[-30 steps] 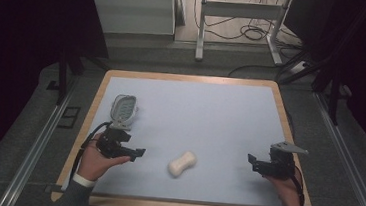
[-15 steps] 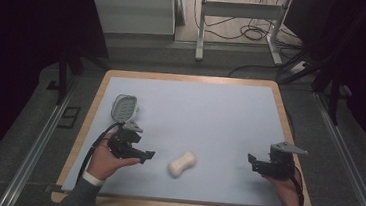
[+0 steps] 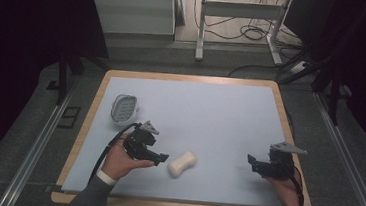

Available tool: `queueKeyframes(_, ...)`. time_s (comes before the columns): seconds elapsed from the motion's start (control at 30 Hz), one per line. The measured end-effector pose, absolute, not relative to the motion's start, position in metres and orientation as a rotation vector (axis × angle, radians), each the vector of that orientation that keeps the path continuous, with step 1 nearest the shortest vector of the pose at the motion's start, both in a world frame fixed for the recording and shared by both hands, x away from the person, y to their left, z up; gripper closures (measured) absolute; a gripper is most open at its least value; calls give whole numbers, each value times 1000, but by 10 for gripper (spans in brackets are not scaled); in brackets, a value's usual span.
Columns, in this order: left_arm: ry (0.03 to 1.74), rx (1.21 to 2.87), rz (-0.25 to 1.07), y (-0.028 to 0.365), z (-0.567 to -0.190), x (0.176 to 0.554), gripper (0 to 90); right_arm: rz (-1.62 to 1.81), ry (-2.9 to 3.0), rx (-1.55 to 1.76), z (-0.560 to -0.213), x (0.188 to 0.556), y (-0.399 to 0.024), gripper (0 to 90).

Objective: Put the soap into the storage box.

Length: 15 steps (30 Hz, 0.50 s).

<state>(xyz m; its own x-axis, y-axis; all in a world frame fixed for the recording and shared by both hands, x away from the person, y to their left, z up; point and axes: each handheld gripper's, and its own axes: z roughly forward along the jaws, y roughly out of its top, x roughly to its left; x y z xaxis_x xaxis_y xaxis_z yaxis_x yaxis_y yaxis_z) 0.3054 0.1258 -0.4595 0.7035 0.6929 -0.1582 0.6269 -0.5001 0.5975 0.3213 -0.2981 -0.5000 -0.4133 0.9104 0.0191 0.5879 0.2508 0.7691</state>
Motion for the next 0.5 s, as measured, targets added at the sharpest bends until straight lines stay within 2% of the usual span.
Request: queueKeyframes(0.5,994,2317,122,101,-465,307,258,989,2093,1379,-502,322,-300,115)
